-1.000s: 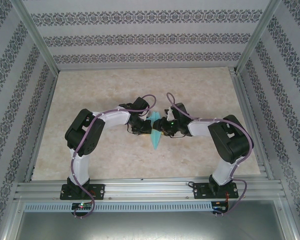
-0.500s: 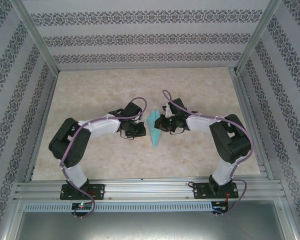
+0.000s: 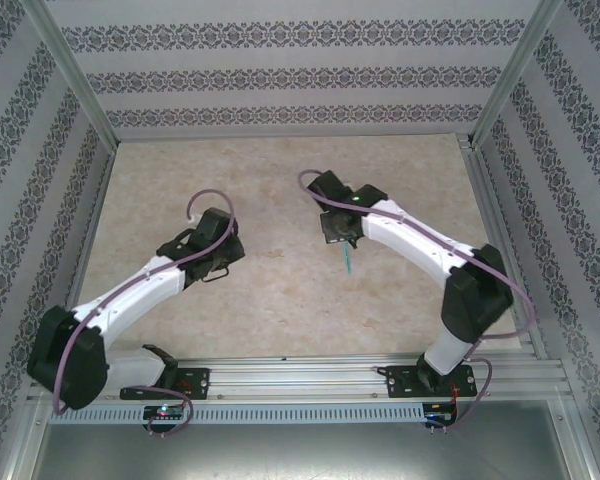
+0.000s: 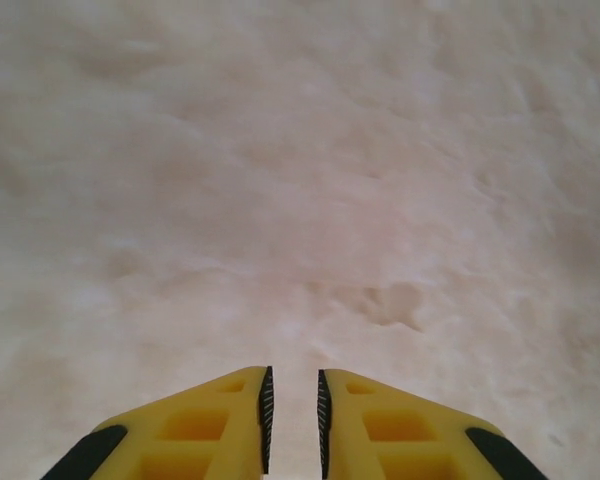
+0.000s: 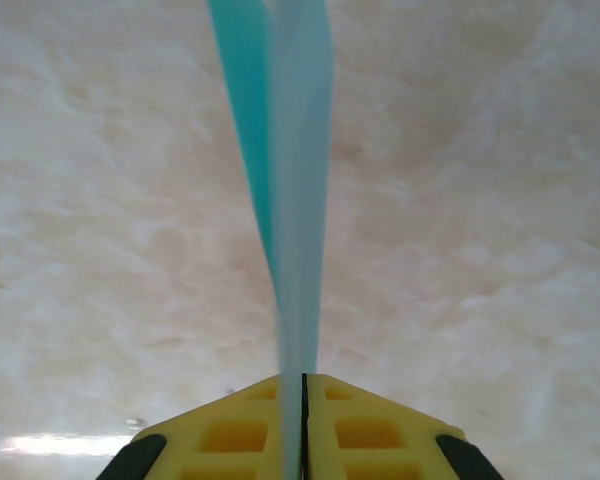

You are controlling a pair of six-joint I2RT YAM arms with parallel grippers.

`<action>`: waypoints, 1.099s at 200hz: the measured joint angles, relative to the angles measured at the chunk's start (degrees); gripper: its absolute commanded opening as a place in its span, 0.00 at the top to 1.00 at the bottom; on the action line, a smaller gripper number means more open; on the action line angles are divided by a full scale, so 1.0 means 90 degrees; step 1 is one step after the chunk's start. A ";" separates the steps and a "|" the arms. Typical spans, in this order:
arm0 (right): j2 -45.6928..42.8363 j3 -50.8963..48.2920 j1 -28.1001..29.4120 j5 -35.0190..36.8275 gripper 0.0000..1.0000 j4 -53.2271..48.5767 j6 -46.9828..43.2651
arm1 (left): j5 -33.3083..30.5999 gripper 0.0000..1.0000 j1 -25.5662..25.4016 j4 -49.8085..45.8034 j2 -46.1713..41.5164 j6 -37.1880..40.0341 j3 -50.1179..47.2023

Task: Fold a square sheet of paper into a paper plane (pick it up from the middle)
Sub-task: Turn over the paper at the center of the table, then fold the wing for the fifth time at the center of the table.

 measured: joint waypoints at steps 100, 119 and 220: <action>0.3225 0.2079 0.1333 0.0019 0.47 -0.1078 0.0321 | -0.1299 0.68 0.0097 -0.0355 -0.2030 -0.0423 -0.0869; 0.2846 0.1637 0.1331 -0.0918 0.39 -0.0301 0.0306 | -0.1302 0.66 0.0100 -0.0410 -0.2028 -0.0423 -0.0869; 0.0427 -0.2939 -0.1319 -0.6222 0.80 0.5651 0.1821 | 0.1535 0.52 0.0141 0.0729 0.1105 0.0104 -0.0002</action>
